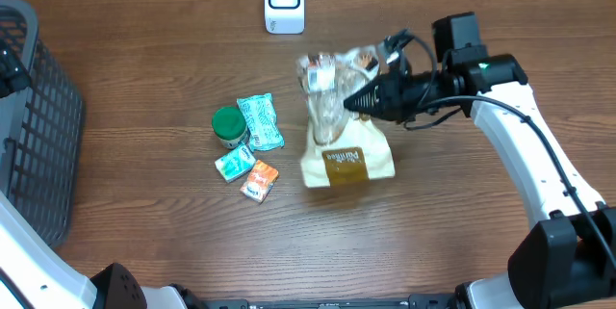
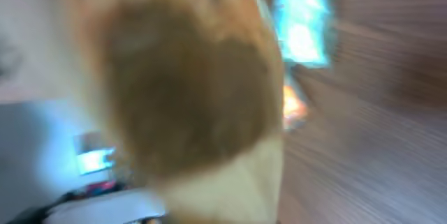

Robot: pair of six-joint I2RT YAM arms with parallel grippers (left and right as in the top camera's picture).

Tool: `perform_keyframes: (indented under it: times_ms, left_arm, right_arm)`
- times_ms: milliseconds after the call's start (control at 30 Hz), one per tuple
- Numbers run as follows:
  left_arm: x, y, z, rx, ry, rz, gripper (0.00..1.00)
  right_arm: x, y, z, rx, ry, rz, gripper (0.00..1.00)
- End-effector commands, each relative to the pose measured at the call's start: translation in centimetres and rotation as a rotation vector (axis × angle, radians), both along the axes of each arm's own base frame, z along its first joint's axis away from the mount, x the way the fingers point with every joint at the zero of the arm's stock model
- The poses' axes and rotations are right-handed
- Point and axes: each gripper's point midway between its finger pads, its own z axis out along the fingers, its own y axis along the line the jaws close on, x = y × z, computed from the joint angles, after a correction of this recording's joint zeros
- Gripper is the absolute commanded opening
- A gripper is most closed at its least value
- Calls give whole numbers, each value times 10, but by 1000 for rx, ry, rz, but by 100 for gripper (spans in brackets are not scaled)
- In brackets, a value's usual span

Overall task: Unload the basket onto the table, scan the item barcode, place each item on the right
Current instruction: 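Carry the bag to the barcode scanner and hold it there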

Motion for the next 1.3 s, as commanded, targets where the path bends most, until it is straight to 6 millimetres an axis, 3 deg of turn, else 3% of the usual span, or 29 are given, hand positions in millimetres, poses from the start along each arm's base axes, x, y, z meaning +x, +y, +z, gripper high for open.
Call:
perform_keyframes:
  times_ms: [0, 133, 333, 433, 533, 667, 867, 1100, 1267]
  left_arm:
    - [0, -1, 1, -12, -13, 7, 99]
    - [0, -1, 1, -12, -13, 7, 100]
    - [0, -1, 1, -12, -13, 7, 99]
    - [0, -1, 1, -12, -13, 7, 99]
    - [0, -1, 1, -12, -13, 7, 100]
    - [0, -1, 1, -12, -13, 7, 100]
    - [0, -1, 1, -12, -13, 7, 99]
    - [0, -1, 1, -12, -13, 7, 99]
    - [0, -1, 1, -12, -13, 7, 100]
  right_arm:
    - [31, -29, 32, -283, -236, -94, 4]
    - [51, -46, 81, -448, -373, -180, 4]
    - [106, -52, 167, -630, -709, -386, 4]
    - [130, -55, 190, -764, -855, -521, 4]
    - [150, -41, 199, -860, -976, -556, 4]
    - [177, -15, 184, -940, -1085, -464, 4]
    - [227, 14, 128, -1101, -1212, -234, 4]
    - [275, 27, 83, -1293, -1316, -179, 4]
    - [294, 42, 52, -1418, -1386, -92, 4]
